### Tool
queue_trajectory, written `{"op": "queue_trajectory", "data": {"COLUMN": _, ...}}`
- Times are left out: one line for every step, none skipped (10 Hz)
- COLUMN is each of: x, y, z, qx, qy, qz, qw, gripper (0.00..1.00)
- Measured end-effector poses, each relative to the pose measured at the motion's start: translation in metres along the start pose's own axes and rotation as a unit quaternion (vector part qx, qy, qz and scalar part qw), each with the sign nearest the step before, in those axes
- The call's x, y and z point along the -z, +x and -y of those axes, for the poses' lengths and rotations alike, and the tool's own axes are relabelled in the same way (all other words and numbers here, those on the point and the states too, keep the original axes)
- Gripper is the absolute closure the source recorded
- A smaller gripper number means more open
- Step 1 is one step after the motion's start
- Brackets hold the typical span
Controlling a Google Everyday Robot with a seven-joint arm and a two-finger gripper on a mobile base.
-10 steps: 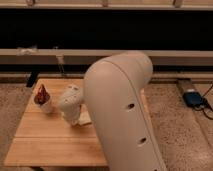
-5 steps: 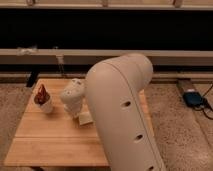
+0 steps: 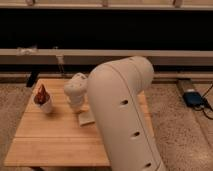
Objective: Push the eraser across the table
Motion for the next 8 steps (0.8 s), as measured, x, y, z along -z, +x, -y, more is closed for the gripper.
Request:
{"op": "queue_trajectory", "data": {"x": -0.001, "y": 0.008, "z": 0.001, "qx": 0.001, "qy": 0.003, "qz": -0.003, "qw": 1.0, "gripper": 1.0}}
{"op": "queue_trajectory", "data": {"x": -0.002, "y": 0.017, "z": 0.0, "qx": 0.002, "qy": 0.005, "qz": -0.007, "qw": 1.0, "gripper": 1.0}}
{"op": "queue_trajectory", "data": {"x": -0.003, "y": 0.025, "z": 0.0, "qx": 0.002, "qy": 0.008, "qz": -0.01, "qw": 0.9999, "gripper": 1.0}}
{"op": "queue_trajectory", "data": {"x": -0.004, "y": 0.032, "z": 0.001, "qx": 0.003, "qy": 0.012, "qz": -0.014, "qw": 0.9998, "gripper": 1.0}}
{"op": "queue_trajectory", "data": {"x": -0.003, "y": 0.038, "z": 0.004, "qx": 0.005, "qy": 0.017, "qz": -0.019, "qw": 0.9997, "gripper": 0.93}}
{"op": "queue_trajectory", "data": {"x": -0.002, "y": 0.042, "z": 0.005, "qx": 0.006, "qy": 0.02, "qz": -0.022, "qw": 0.9995, "gripper": 0.86}}
{"op": "queue_trajectory", "data": {"x": 0.001, "y": 0.044, "z": 0.006, "qx": 0.01, "qy": 0.027, "qz": -0.028, "qw": 0.9992, "gripper": 0.73}}
{"op": "queue_trajectory", "data": {"x": 0.005, "y": 0.045, "z": 0.006, "qx": 0.012, "qy": 0.033, "qz": -0.031, "qw": 0.9989, "gripper": 0.64}}
